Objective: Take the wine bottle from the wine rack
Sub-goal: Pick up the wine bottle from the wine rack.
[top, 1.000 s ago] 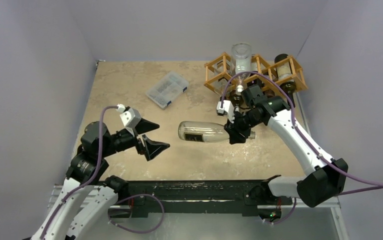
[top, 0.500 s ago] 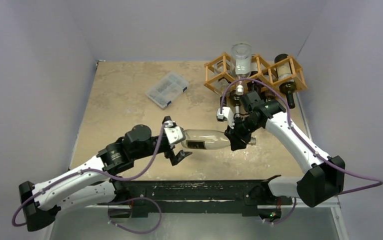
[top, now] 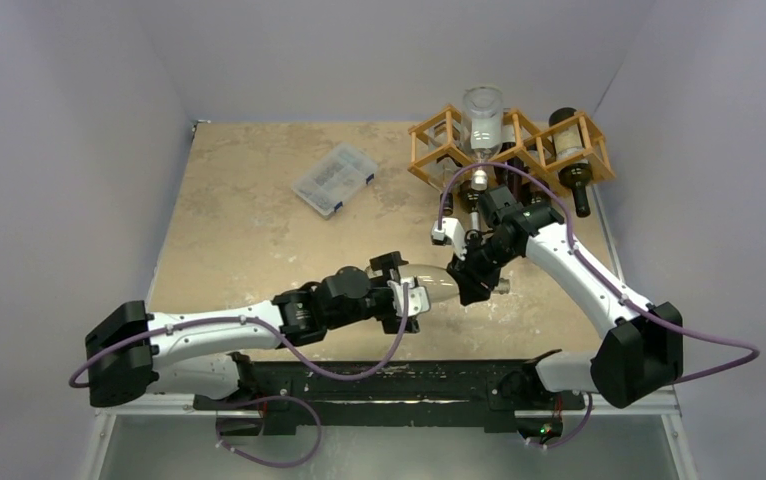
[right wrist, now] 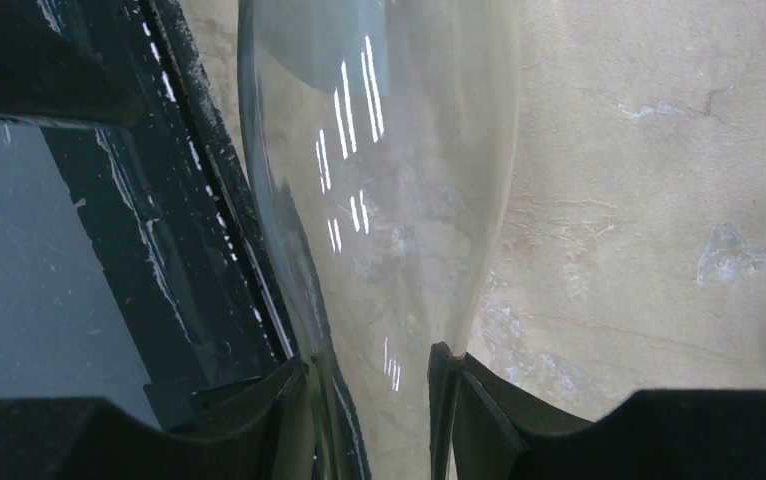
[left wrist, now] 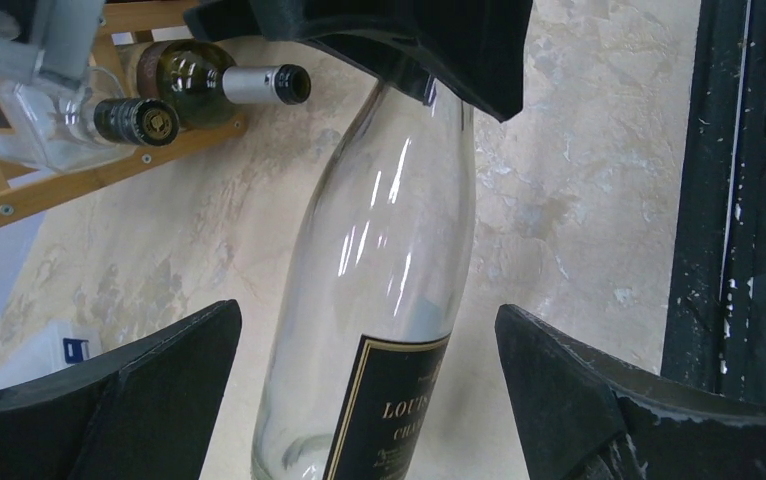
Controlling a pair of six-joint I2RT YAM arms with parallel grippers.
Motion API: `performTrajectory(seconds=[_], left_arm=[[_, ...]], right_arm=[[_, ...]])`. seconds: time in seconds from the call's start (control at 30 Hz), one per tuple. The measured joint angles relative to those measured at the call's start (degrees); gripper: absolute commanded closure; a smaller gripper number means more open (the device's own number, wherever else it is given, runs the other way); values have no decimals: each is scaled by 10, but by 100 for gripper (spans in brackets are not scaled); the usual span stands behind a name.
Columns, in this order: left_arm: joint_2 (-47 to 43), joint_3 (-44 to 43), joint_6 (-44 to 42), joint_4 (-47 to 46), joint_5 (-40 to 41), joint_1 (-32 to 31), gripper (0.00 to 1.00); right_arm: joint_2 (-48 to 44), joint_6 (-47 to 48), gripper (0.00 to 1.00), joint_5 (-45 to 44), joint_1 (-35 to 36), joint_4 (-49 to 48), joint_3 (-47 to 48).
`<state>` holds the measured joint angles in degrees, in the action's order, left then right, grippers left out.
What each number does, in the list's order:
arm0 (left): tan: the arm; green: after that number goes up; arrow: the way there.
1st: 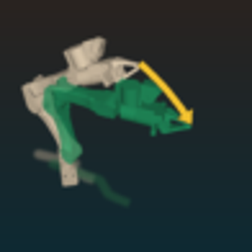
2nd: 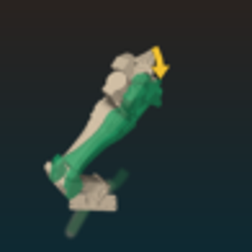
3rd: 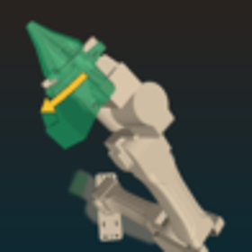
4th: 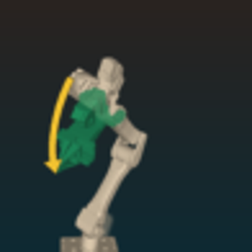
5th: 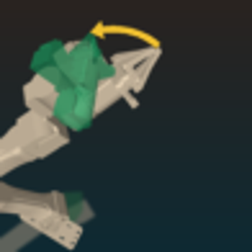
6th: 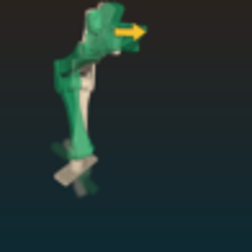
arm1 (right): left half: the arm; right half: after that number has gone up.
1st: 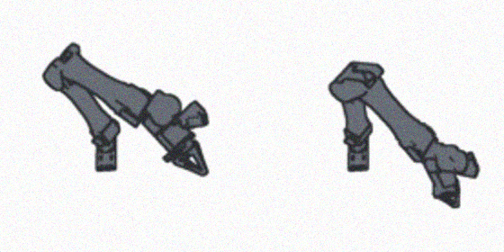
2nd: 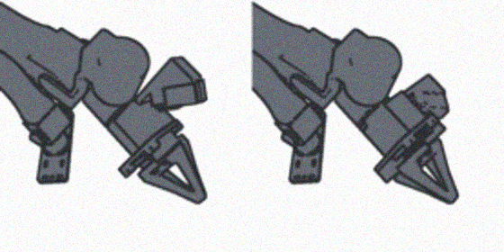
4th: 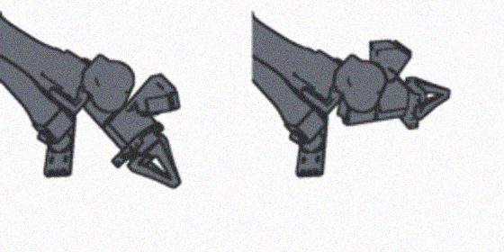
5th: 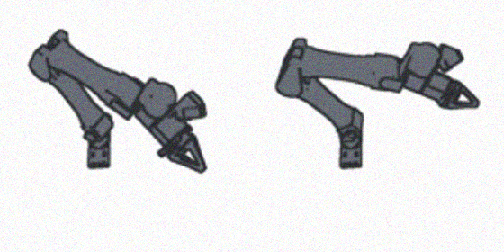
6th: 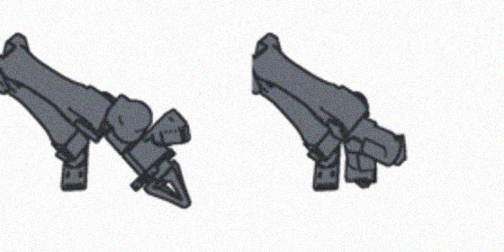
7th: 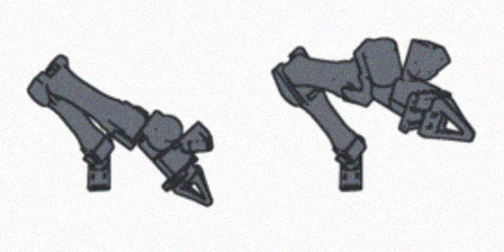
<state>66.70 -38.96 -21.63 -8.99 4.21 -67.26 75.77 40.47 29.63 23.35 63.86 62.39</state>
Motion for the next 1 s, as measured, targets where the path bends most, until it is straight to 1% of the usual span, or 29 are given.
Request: performTrajectory(seconds=[0.13,0.37,0.67,1.0], left_arm=[[49,0,-15,-45,-10,0,0],[121,-15,-33,-78,-21,0,0],[171,-43,-60,-98,-19,0,0],[209,-52,-92,-104,-4,0,0]], right_arm=[[2,-2,100,1,0,-5,0],[9,-5,100,-3,0,-4,-1],[14,-6,100,1,0,-4,-1],[28,-5,100,10,0,-2,-1]])
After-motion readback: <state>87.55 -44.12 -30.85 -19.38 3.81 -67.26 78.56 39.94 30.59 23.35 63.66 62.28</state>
